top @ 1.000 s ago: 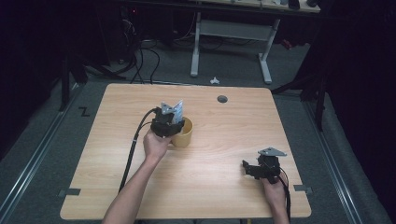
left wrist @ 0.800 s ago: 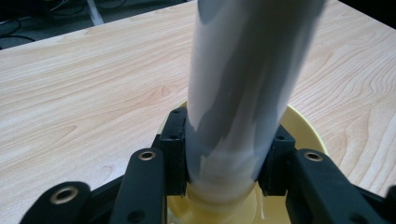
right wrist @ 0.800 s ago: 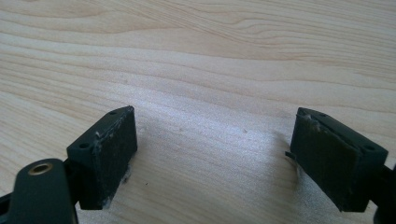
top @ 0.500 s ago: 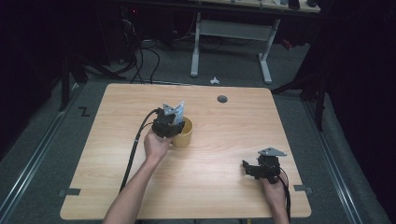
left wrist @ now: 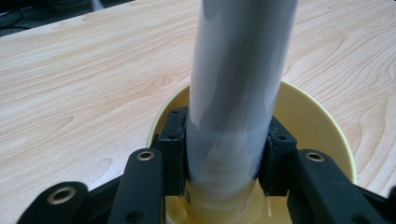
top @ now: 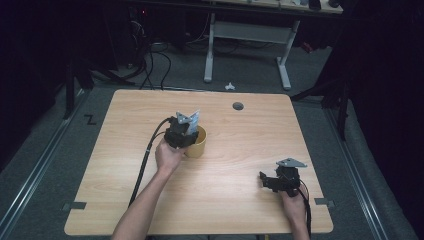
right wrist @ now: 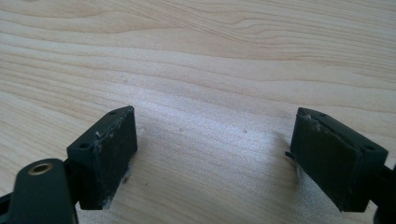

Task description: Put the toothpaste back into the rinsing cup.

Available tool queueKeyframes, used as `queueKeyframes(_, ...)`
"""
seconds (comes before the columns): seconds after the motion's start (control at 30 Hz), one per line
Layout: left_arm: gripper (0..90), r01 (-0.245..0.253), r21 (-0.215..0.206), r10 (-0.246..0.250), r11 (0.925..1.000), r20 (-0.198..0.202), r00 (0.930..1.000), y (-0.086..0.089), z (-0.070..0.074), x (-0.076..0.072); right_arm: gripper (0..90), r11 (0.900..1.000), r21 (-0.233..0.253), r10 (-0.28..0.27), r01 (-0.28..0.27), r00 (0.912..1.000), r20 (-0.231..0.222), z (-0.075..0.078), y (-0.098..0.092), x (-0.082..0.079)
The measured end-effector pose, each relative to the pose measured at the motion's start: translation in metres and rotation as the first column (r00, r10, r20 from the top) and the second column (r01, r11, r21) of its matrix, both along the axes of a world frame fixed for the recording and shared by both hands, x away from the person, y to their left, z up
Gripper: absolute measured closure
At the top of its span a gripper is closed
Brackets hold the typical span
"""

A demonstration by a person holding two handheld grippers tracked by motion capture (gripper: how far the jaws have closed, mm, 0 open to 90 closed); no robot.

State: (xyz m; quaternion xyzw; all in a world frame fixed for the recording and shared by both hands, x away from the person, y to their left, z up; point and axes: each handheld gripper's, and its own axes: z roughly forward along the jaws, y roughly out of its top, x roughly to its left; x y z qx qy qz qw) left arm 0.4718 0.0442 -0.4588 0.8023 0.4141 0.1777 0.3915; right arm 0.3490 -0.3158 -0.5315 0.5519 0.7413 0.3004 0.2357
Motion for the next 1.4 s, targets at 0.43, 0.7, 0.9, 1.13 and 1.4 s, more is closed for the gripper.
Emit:
queueKeyframes(0.43, 60.4, -0.002, 0.001, 0.002, 1.0, -0.01, 0.9999, -0.0005, -0.0015, 0.001, 14.9, 1.0, 0.0, 0.0, 0.0, 1.0, 0.0, 0.0, 0.0, 0.0)
queueKeyframes(0.7, 59.9, -0.001, 0.022, 0.001, 0.9998, -0.003, 1.0, -0.0018, -0.0015, 0.0004, 14.9, 1.0, 0.0, 0.0, 0.0, 1.0, 0.0, 0.0, 0.0, 0.0)
queueKeyframes(0.9, 60.8, 0.002, 0.022, -0.002, 0.9998, -0.009, 1.0, -0.0005, -0.0011, 0.0007, 14.8, 1.0, 0.0, 0.0, 0.0, 1.0, 0.0, 0.0, 0.0, 0.0)
queueKeyframes(1.13, 60.6, 0.0, 0.019, 0.0, 0.9998, -0.009, 1.0, -0.0006, -0.0009, 0.0006, 14.9, 1.0, 0.0, 0.0, 0.0, 1.0, 0.0, 0.0, 0.0, 0.0)
queueKeyframes(1.4, 53.6, 0.02, 0.01, -0.02, 0.9997, -0.006, 0.9998, -0.0006, 0.0003, -0.0007, 14.9, 1.0, 0.0, 0.0, 0.0, 1.0, 0.0, 0.0, 0.0, 0.0)
